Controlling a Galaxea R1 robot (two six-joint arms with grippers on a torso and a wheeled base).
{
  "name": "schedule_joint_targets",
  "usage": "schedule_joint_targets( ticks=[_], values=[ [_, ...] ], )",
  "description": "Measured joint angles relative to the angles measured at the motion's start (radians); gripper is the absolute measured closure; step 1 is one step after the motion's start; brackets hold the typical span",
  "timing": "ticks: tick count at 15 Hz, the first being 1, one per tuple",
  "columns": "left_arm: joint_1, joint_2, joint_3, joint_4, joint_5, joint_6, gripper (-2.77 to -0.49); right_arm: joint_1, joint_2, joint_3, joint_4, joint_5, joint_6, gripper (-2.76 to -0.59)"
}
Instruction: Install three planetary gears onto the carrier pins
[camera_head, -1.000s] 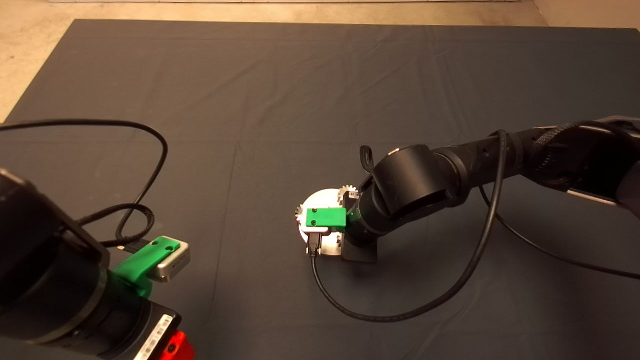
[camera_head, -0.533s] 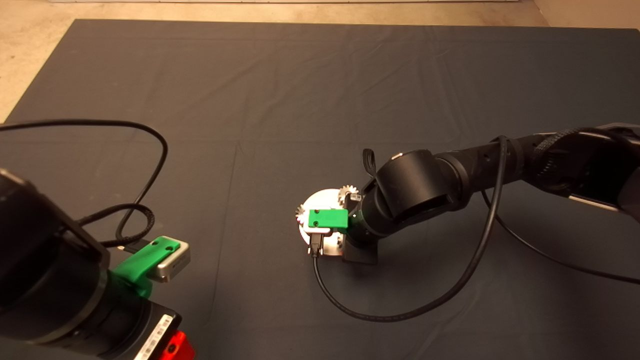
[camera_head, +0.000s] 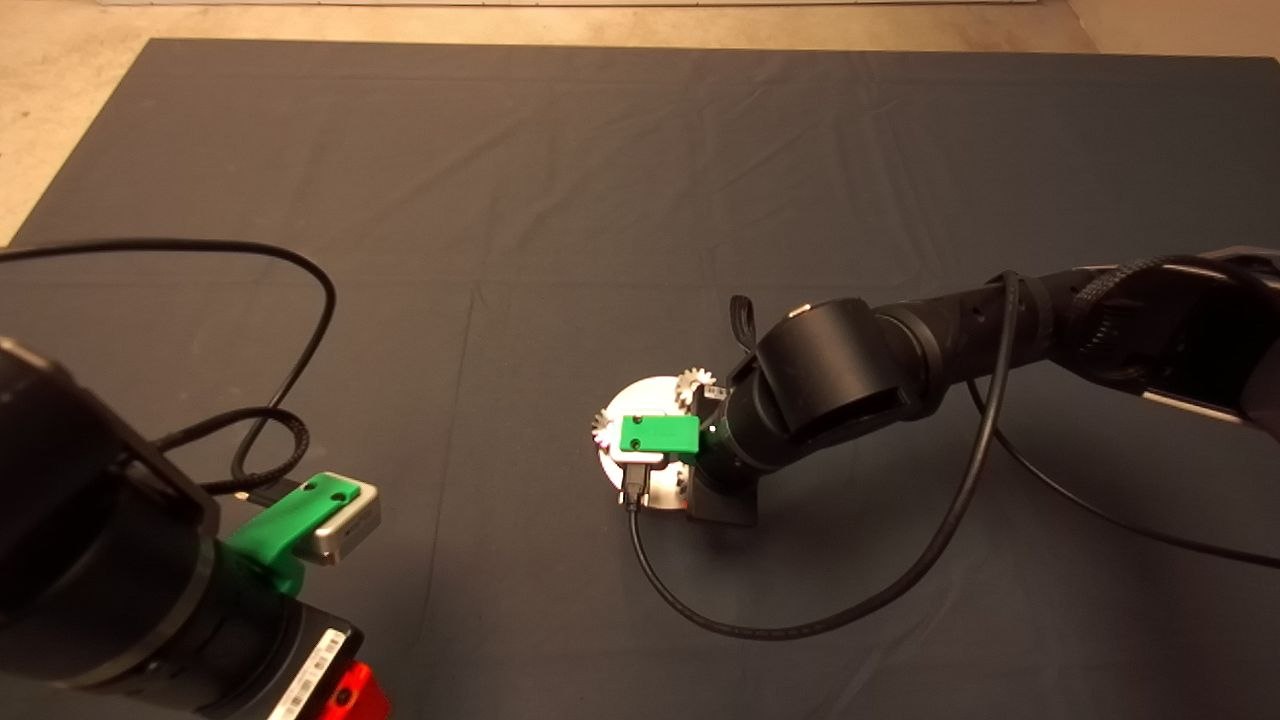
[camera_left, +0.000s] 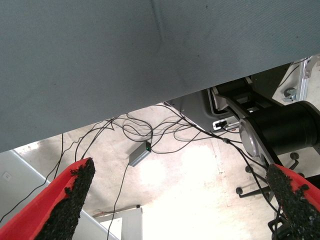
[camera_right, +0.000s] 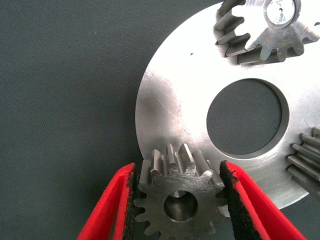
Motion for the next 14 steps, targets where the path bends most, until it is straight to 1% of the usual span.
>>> schedule_joint_targets(
  ticks=[4,9,12,13,14],
  values=[
    [0.000,0.000,0.000,0.000,0.000,0.000,-2.48,-0.008,0.000,0.000,-0.007,0.000,0.000,-1.08],
    [0.000,0.000,0.000,0.000,0.000,0.001,-2.48,-0.008,0.000,0.000,-0.008,0.000,0.000,-1.11],
    [0.000,0.000,0.000,0.000,0.000,0.002,-2.48,-0.008,0.000,0.000,-0.008,-0.001,0.000,-1.17],
    [0.000,0.000,0.000,0.000,0.000,0.003,-2.48,-0.007,0.000,0.000,-0.010,-0.001,0.000,-1.26],
    [0.000,0.000,0.000,0.000,0.000,0.003,-2.48,-0.007,0.000,0.001,-0.011,-0.001,0.000,-1.26]
  ],
)
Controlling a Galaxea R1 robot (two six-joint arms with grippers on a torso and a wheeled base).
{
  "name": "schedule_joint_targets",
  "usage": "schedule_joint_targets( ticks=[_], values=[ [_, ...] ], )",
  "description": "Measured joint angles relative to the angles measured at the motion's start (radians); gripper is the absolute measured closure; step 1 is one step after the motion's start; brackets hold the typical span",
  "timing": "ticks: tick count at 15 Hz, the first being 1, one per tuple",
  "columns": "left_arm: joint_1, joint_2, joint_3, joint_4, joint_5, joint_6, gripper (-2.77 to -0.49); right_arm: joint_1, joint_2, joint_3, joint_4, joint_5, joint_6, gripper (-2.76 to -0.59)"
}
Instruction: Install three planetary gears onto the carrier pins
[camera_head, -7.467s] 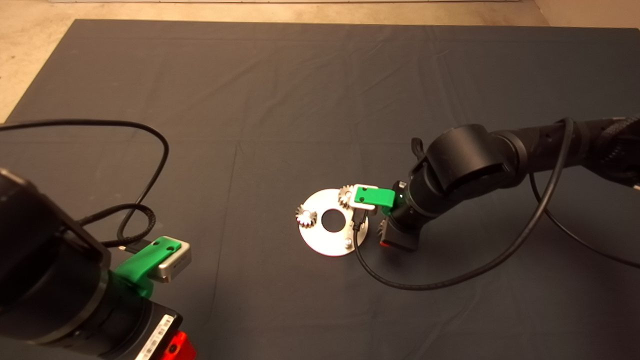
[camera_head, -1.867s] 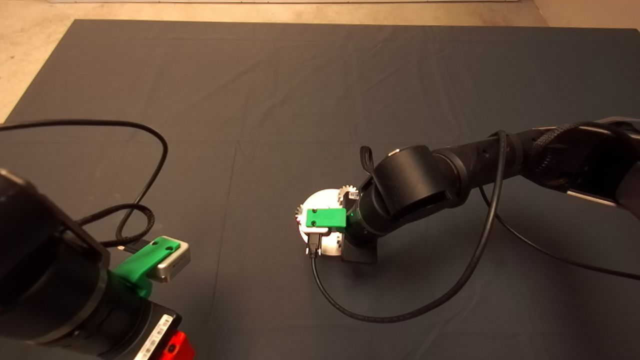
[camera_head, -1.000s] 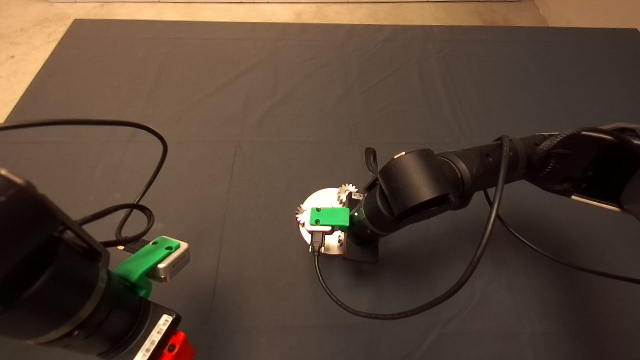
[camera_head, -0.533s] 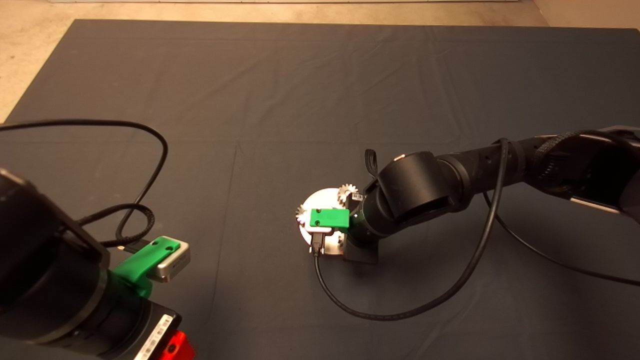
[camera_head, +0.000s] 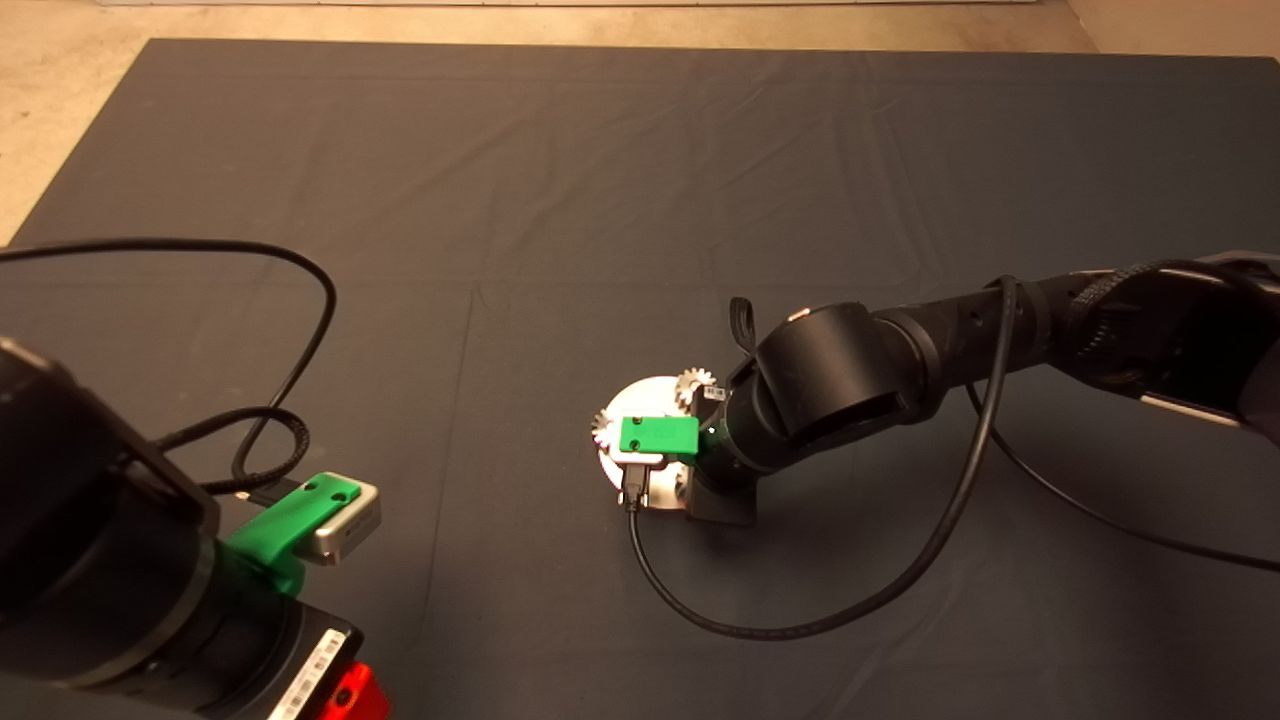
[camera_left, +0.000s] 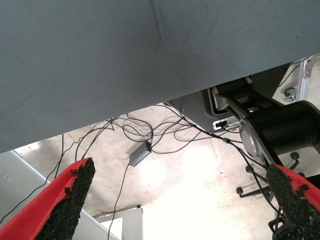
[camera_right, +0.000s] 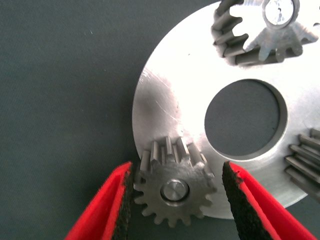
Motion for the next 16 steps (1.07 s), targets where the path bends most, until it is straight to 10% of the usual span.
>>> schedule_joint_targets(
  ticks=[10,16],
  values=[
    [0.000,-0.001,0.000,0.000,0.000,0.000,-2.48,0.014,-0.028,0.069,0.006,-0.003,0.060,-1.65],
    [0.000,-0.125,0.000,0.000,0.001,0.001,-2.70,0.119,-0.093,0.140,0.059,0.001,0.532,-1.84]
  ],
)
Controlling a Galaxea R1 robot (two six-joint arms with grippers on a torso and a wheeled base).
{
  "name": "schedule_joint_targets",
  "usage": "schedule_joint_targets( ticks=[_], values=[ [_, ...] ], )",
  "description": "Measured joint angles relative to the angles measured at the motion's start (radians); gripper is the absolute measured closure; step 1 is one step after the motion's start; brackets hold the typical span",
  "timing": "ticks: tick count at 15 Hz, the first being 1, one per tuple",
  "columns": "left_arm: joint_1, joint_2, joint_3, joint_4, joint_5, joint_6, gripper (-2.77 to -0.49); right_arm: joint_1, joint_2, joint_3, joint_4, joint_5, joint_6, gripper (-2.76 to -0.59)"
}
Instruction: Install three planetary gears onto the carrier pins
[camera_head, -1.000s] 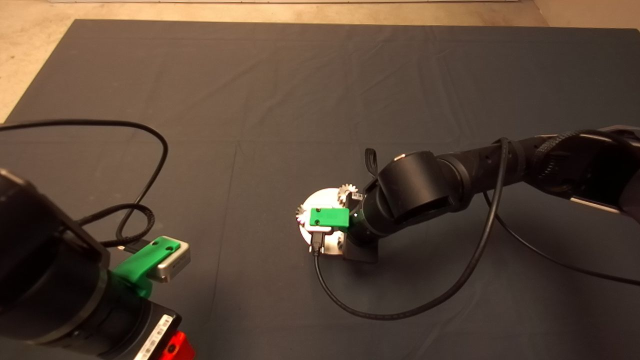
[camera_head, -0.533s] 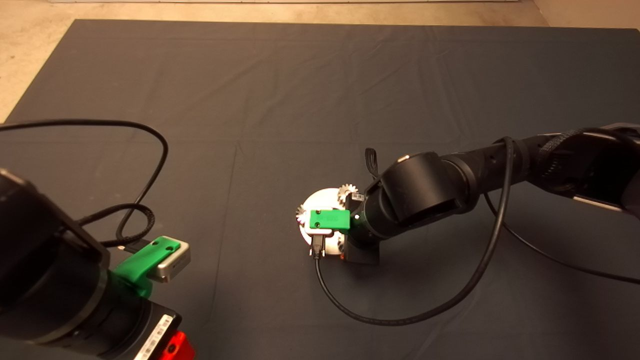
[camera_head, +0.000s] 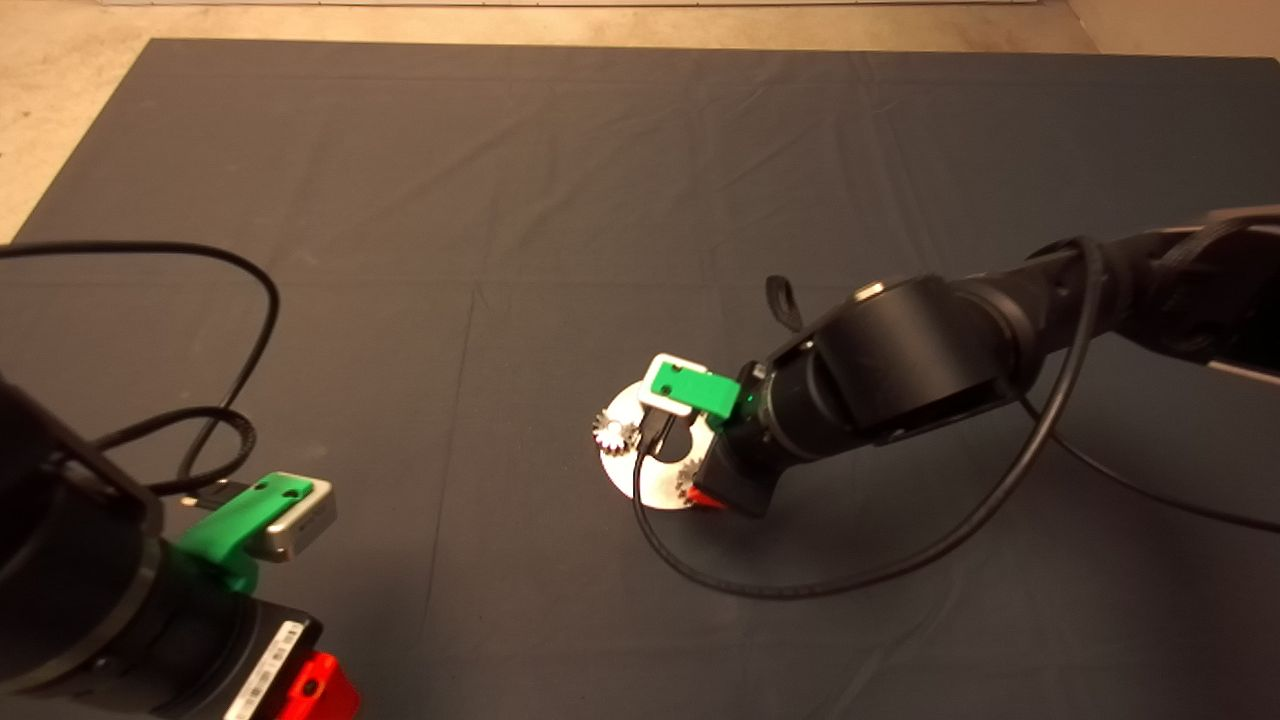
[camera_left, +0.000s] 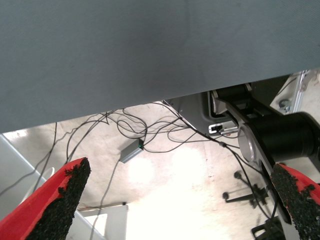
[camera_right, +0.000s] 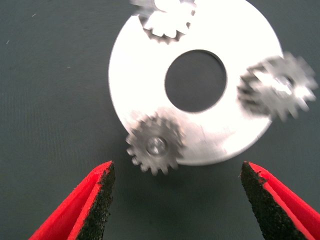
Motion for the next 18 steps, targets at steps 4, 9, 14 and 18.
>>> schedule_joint_targets(
  ticks=[4,9,14,18],
  values=[
    [0.000,-0.081,0.000,-0.001,0.000,0.055,-2.77,0.104,-0.284,0.144,0.162,-0.003,0.266,-2.01],
    [0.000,-0.082,0.000,-0.030,-0.001,0.083,-2.77,0.136,-0.555,0.328,0.444,-0.011,0.535,-2.28],
    [0.000,-0.081,0.000,-0.041,-0.002,0.086,-2.77,0.135,-0.783,0.375,0.473,-0.022,0.567,-2.44],
    [0.000,-0.091,0.000,-0.044,0.001,0.090,-2.77,0.135,-0.769,0.388,0.480,-0.003,0.568,-2.44]
  ],
)
